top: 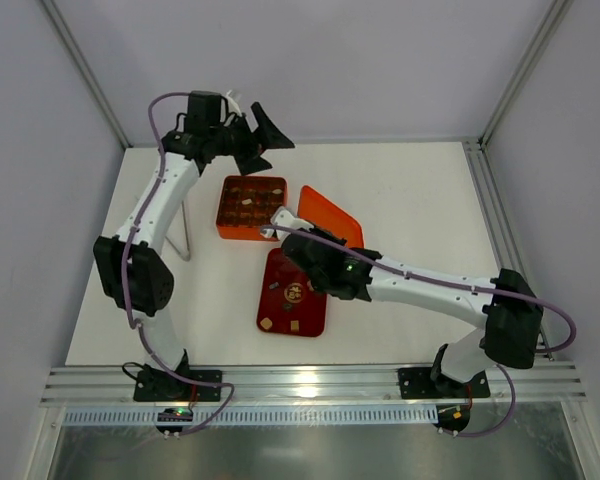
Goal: Pack the chocolate
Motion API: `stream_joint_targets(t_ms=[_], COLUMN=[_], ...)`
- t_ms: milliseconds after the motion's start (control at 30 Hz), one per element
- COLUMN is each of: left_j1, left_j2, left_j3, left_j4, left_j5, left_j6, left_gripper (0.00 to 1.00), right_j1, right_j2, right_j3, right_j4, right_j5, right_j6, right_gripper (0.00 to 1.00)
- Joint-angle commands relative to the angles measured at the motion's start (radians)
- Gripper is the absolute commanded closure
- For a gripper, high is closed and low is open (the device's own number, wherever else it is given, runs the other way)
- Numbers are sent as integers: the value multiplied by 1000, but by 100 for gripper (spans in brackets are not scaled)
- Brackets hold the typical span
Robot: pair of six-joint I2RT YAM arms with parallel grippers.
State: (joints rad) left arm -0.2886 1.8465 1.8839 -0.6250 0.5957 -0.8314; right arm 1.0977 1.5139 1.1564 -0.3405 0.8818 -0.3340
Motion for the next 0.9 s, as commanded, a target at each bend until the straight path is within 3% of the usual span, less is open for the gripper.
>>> stream_joint_targets(t_ms=[0, 233, 267, 433, 500, 633, 867], left_j1=[80, 221, 238, 249, 247, 249, 249], left_j2=[8, -102, -133, -197, -204, -201, -164], left_j3=[49, 11, 1, -55, -83, -133, -242], left_j4=[10, -12, -13, -18, -15, -4, 41], left_j5=[-3, -152, -198, -390, -425, -477, -504], left_j6=[-5, 46, 66, 159, 193, 250, 302], left_gripper=[7, 8, 8, 8, 8, 8, 8], right_j1=[-33, -275, -313, -490, -522, -559, -562], right_j2=[-49, 21, 43, 218, 322, 486, 753], right_j3=[100, 357, 380, 526, 551, 589, 680], right_j4=[-81, -120, -97, 27, 148, 444, 903], right_j5=[-157, -766, -934, -1311, -1447, -1602, -1667], right_j6=[96, 324, 395, 645, 807, 1104, 1522], right_gripper=[96, 96, 96, 96, 96, 96, 96])
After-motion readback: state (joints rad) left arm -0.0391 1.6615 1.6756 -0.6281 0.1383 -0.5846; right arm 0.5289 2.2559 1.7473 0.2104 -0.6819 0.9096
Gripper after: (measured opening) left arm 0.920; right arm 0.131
